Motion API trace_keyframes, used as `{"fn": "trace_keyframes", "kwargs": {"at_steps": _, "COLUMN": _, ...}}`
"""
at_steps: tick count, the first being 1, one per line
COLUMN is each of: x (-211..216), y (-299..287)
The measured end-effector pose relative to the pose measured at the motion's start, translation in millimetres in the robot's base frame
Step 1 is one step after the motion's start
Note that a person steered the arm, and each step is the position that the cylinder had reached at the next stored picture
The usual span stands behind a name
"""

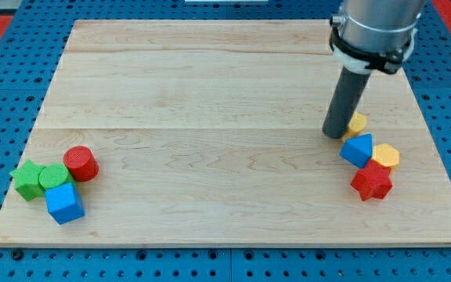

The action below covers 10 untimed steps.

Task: Push the yellow heart into the triangle

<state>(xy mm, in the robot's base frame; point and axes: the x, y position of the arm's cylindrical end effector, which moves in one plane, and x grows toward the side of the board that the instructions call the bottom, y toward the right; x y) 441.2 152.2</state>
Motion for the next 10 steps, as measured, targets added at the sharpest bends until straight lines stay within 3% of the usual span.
{"fn": "trace_keyframes", "kwargs": {"at_steps": 2, "x": -31.0, "y": 4.5}}
{"fn": "trace_keyframes", "kwargs": {"at_steps": 4, "x": 8.1, "y": 41.7}}
{"fn": "trace_keyframes", "kwargs": {"at_steps": 10, "x": 8.1, "y": 25.1}}
